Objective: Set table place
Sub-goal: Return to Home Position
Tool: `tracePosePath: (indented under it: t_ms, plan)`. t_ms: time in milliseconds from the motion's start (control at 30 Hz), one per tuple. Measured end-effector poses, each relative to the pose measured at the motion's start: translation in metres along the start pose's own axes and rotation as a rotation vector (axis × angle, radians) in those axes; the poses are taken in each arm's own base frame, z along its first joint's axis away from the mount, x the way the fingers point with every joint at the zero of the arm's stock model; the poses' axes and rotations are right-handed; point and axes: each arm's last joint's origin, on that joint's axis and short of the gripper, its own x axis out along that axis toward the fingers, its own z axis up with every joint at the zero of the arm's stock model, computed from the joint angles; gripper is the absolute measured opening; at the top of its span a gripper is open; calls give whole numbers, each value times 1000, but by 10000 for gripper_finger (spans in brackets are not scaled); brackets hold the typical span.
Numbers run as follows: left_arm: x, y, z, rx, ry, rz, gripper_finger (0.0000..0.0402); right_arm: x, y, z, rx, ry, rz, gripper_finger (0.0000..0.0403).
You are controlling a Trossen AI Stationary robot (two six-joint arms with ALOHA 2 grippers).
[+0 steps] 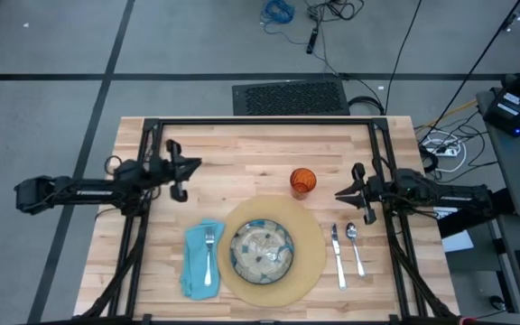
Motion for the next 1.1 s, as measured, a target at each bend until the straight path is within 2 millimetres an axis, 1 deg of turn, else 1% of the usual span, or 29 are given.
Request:
tracePosePath:
  t_ms: [133, 200, 267, 400, 433, 533, 667, 700, 767, 867, 1000, 1100]
  plan:
    - [-3, -6, 9, 8, -51, -54, 25, 0, 0, 0, 34, -1, -17, 38]
    - [-5, -10, 9, 4, -35, -88, 25, 0, -1, 0, 53, 1, -22, 38]
    - [-9, -13, 3, 21, 61, -79, 25, 0, -1, 0, 70, 1, -22, 38]
    - [-21, -16, -16, 4, 340, -25, 25, 0, -1, 0, 102, 0, -22, 38]
    - [-23, -17, -16, -8, 385, -30, 25, 0, -1, 0, 105, 1, -23, 38]
    - [-28, -18, -7, -22, 456, -44, 25, 0, -1, 0, 107, 2, -43, 38]
    - [-46, -18, -17, 1, 649, 75, 25, 0, -2, -1, 106, 2, -57, 38]
    - [-50, -18, -17, -2, 660, 95, 25, 0, -2, -1, 106, 2, -57, 38]
    - [-52, -18, -13, -22, 624, 106, 25, 0, -2, -1, 103, 4, -57, 38]
    - [-53, -21, -8, -35, 563, 42, 25, 0, -2, -1, 91, 6, -58, 38]
    - [-53, -22, -7, -18, 561, 26, 25, 1, -2, -2, 82, 17, -62, 38]
    - [-53, -22, -8, -42, 569, 32, 25, 2, -2, -3, 72, 32, -63, 38]
